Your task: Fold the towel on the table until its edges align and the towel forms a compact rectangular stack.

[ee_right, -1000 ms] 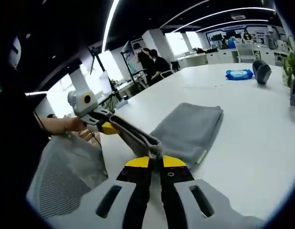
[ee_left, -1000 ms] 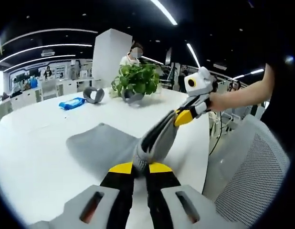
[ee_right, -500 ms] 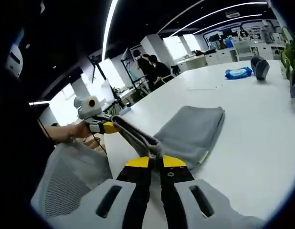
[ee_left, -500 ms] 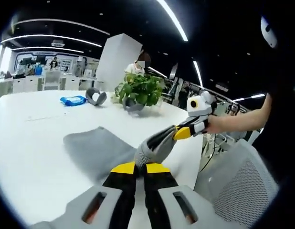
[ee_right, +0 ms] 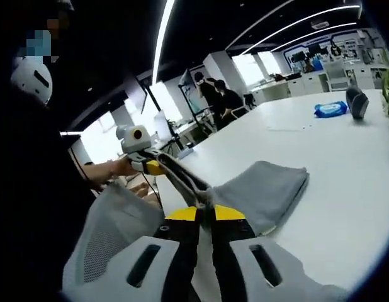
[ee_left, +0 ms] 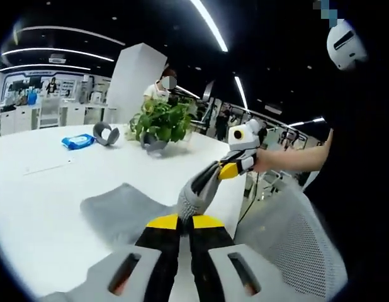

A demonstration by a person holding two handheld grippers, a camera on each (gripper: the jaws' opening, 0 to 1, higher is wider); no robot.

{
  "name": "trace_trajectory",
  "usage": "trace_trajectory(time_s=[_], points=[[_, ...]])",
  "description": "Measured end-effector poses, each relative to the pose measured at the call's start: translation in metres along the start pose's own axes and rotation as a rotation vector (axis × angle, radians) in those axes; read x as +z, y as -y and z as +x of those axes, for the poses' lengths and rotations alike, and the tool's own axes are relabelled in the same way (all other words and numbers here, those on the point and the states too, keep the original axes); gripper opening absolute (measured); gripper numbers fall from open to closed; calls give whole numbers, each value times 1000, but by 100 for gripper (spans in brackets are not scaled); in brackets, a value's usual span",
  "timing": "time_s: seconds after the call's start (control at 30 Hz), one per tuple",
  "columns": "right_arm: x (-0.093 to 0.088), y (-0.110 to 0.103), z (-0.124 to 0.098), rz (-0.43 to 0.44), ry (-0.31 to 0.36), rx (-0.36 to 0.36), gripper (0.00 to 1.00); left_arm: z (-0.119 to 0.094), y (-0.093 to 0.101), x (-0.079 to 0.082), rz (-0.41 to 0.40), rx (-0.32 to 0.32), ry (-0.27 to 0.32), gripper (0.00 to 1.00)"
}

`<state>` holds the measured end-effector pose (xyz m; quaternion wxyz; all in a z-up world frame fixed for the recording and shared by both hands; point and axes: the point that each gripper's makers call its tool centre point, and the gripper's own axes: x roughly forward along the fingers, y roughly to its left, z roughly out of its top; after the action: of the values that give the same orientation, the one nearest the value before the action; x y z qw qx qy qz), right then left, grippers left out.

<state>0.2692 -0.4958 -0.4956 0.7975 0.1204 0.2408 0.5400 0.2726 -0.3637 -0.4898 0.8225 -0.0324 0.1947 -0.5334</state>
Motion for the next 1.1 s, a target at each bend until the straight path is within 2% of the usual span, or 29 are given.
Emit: trace_trajectory(time_s=[0.3,0.4,0.63,0.73,0.87,0.9,1.0,1.1], points=[[-5,-34,-7,18,-2,52,4,-14,25,-1,-36,-65,-12,5],[-8,-43,-11,36,2,68,4,-20,36,3,-54,-93,2,5],[-10,-51,-15,54,-12,94,4,-23,52,1,-57,-135,-33,5],[-7,-51,-14,51,-10,97,4,-24,50,2,-63,-138,-31,5],[-3,-45,-10,61,-24,101,4,-21,40,2,-112,-131,-26,5],[-4,-40,-8,99,-41,92,4,-19,36,0,-130,-119,-39,5],[-4,-26,-1,140,-62,71,4,-13,22,-7,-166,-78,-87,5],[-5,-8,3,209,-74,49,4,-7,10,-7,-202,-72,-84,5]])
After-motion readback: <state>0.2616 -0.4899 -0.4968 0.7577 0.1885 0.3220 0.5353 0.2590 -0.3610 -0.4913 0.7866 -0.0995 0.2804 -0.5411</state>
